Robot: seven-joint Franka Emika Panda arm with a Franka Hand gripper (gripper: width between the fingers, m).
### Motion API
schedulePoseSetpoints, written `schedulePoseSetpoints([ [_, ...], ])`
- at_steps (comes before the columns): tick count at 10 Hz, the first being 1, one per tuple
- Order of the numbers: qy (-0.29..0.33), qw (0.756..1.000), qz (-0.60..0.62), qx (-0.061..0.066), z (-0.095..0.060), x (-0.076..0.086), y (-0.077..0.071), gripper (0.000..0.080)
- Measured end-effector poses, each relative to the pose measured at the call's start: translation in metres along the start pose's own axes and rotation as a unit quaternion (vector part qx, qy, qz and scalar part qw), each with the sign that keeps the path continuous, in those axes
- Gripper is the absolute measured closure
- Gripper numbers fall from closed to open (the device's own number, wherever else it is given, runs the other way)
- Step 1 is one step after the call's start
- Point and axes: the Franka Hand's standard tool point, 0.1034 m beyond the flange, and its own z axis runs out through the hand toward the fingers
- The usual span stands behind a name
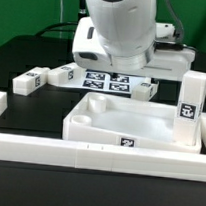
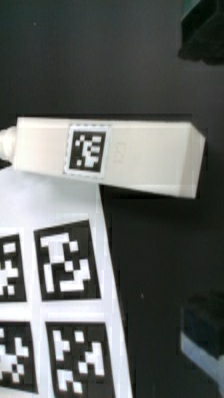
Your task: Assemble desk
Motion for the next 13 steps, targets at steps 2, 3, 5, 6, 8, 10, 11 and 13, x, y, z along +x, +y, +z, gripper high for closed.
schedulePoseSetpoints([
  [2,-0.007,0.998,0.024,0.056,0.005,0.002,-0.010,0.0151],
  [3,-0.006,0.999,0.022,0.048,0.004,0.002,-0.007,0.0151],
  [5,-0.006,0.999,0.022,0.048,0.005,0.002,-0.008,0.0151],
  [6,-0.007,0.999,0.022,0.048,0.005,0.002,-0.008,0.0151],
  [8,-0.001,0.999,0.026,0.047,0.017,0.004,-0.006,0.0151],
  [10,-0.002,0.999,0.030,0.045,0.029,0.005,-0.003,0.0151],
  [11,-0.009,0.998,0.030,0.045,0.030,0.005,-0.003,0.0151],
  [13,-0.028,0.998,0.030,0.046,0.033,0.002,-0.001,0.0151],
])
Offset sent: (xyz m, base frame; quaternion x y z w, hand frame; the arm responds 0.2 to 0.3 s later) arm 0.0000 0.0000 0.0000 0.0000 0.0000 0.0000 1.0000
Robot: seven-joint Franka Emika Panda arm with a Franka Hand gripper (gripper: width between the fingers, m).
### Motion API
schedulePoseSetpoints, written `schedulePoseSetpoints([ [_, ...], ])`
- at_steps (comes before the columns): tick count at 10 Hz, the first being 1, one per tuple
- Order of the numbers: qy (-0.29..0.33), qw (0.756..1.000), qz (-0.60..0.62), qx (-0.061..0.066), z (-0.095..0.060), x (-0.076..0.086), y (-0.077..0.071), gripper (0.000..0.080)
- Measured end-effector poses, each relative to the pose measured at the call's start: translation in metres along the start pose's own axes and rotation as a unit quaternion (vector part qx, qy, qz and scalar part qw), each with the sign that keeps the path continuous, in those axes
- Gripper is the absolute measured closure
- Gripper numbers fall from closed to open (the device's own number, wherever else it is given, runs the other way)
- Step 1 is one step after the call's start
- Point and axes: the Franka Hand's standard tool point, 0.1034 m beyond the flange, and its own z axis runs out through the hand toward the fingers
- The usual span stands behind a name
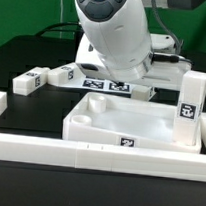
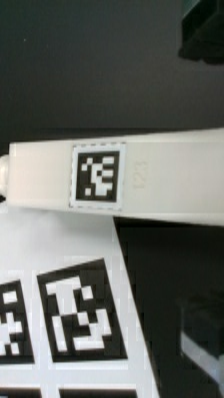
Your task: Assemble desk
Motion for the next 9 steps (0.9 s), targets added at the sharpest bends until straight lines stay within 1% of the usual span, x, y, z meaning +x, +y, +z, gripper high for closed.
schedulePoseSetpoints([
  [1,-0.039,0.999,0.003,0.001,0.003,-0.001,0.003,0.0151],
  [2,-0.051,0.999,0.004,0.001,0.004,0.004,0.004,0.0151],
  [3,-0.060,0.998,0.004,0.000,0.006,0.006,0.003,0.0151],
  [5,-0.059,0.998,0.004,-0.001,0.007,0.007,0.003,0.0151],
  [8,-0.064,0.998,0.004,-0.003,0.013,0.008,0.002,0.0151],
  [9,-0.063,0.998,0.004,-0.003,0.013,0.008,0.002,0.0151],
])
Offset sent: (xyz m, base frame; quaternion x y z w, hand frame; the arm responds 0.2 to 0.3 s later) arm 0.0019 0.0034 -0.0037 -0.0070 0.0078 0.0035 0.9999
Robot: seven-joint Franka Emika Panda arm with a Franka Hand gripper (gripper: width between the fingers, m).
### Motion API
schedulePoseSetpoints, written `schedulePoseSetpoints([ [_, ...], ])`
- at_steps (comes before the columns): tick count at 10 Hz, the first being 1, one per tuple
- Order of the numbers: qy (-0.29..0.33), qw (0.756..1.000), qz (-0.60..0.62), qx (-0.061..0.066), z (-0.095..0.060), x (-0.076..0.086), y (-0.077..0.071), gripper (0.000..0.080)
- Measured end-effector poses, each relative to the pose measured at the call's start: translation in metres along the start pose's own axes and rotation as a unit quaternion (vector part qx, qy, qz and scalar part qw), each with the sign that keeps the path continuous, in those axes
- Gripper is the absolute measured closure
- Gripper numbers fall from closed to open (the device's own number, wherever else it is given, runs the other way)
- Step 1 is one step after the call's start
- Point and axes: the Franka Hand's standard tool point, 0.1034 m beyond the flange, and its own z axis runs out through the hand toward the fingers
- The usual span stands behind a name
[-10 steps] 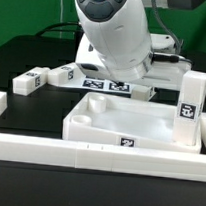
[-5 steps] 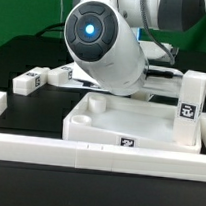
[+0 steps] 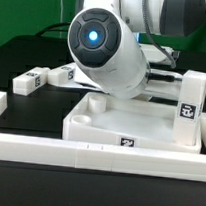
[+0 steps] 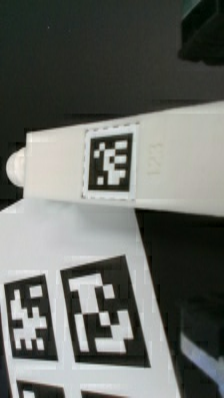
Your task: Assemble desk
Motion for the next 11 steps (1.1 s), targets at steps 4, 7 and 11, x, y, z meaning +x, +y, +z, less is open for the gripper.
schedulePoseSetpoints([
  [4,0.001,1.000,-0.001,0.000,-0.001,0.000,0.000,0.0512],
  [7,0.003,1.000,-0.002,0.001,-0.004,0.000,-0.001,0.0512],
  [11,0.002,1.000,-0.024,0.004,-0.034,-0.022,-0.006,0.0511],
])
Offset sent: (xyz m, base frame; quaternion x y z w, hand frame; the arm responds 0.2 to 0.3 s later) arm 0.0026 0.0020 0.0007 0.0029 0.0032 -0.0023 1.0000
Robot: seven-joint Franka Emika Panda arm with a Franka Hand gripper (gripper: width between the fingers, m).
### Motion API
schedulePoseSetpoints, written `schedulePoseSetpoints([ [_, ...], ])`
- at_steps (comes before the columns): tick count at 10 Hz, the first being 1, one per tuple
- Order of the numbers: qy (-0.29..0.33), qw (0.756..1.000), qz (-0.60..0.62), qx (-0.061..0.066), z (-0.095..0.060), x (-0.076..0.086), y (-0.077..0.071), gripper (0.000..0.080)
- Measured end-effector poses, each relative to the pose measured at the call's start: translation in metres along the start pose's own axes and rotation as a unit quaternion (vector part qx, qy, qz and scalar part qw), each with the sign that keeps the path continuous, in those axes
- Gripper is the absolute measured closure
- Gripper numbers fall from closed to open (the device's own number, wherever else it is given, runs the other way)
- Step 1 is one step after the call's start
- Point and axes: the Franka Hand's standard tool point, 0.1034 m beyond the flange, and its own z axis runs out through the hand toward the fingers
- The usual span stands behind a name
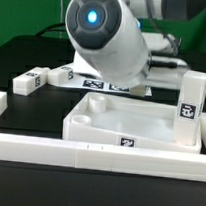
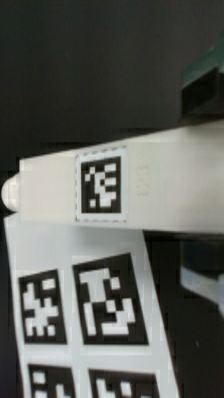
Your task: Assemble desk
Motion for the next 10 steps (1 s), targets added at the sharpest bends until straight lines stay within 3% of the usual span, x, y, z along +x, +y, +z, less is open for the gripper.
schedulePoseSetpoints([
  [3,0.007,1.000,-0.011,0.008,-0.036,-0.015,-0.007,0.0511],
  [7,0.047,0.999,-0.012,0.010,-0.044,-0.007,-0.008,0.0511],
  [10,0.136,0.990,-0.023,0.015,-0.075,-0.019,-0.015,0.0511],
])
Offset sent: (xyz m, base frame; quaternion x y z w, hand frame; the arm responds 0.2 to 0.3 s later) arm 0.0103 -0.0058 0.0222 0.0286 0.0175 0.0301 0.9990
